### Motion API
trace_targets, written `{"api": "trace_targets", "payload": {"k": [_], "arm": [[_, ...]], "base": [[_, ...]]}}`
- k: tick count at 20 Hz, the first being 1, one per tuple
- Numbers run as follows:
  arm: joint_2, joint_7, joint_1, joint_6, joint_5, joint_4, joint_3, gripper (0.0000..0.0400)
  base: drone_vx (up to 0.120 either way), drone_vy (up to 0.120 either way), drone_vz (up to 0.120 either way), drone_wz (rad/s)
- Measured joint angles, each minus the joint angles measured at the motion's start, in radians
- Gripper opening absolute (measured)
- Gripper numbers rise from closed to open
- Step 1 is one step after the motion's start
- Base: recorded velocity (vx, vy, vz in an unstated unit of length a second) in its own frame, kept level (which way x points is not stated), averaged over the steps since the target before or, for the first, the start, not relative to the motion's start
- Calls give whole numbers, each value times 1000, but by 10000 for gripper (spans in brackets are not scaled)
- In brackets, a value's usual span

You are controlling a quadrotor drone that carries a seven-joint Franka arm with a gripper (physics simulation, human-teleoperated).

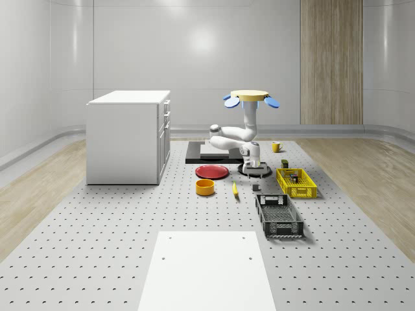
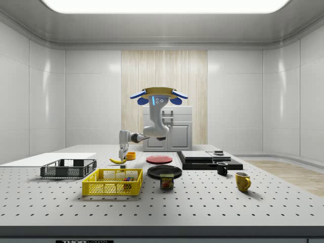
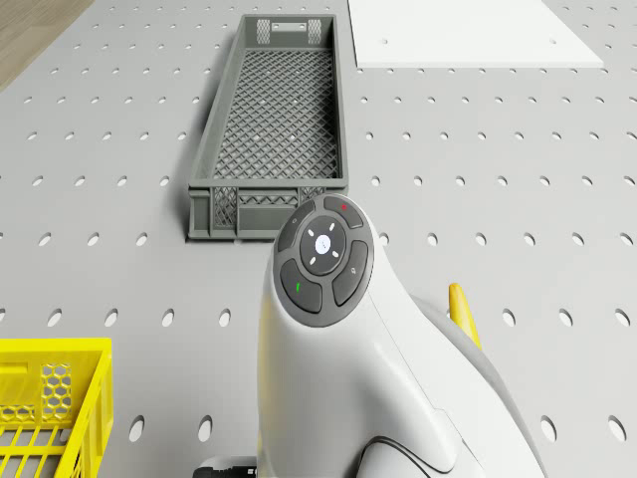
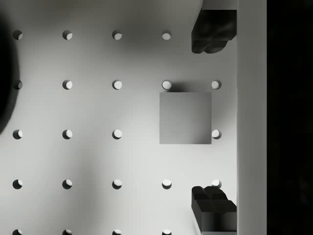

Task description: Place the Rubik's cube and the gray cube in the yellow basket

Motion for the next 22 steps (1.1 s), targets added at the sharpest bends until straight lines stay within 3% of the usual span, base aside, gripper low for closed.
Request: {"api": "trace_targets", "payload": {"k": [22], "arm": [[11,20,-54,62,-179,57,-188,400]], "base": [[0,0,0,0]]}}
